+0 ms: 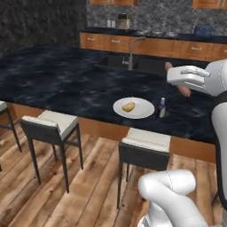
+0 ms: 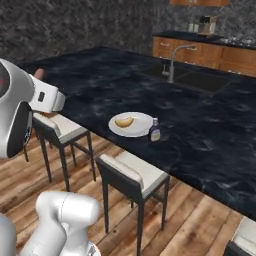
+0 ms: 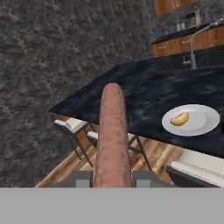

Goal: Move the hot dog bun to the plate on the dining table and place the condiment next to that plate. Then navigate to the fridge and take the sausage and place it on the plate as well.

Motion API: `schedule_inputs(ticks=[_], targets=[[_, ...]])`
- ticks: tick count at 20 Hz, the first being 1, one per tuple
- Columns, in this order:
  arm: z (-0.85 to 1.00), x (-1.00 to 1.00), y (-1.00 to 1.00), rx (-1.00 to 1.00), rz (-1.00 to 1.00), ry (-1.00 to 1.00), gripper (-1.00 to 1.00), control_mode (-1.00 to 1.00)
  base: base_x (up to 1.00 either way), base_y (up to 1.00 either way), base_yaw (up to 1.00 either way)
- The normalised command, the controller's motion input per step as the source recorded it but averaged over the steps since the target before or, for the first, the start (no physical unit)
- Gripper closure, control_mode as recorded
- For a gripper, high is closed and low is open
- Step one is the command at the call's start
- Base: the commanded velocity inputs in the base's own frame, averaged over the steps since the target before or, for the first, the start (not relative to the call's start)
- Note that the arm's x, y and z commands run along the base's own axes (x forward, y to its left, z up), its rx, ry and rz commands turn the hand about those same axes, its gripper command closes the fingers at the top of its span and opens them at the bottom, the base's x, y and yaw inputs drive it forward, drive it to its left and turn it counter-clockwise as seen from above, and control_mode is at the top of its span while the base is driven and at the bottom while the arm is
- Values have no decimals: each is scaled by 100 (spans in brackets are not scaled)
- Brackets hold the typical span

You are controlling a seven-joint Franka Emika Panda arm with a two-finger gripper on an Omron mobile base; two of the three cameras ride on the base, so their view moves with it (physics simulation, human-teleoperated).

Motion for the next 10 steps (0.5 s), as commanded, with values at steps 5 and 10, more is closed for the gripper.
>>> schedule_inputs(ticks=[5, 10], targets=[[0, 0, 0, 0, 0, 0, 100, 100, 100, 69, -57], [0, 0, 0, 0, 0, 0, 100, 100, 100, 68, -58]])
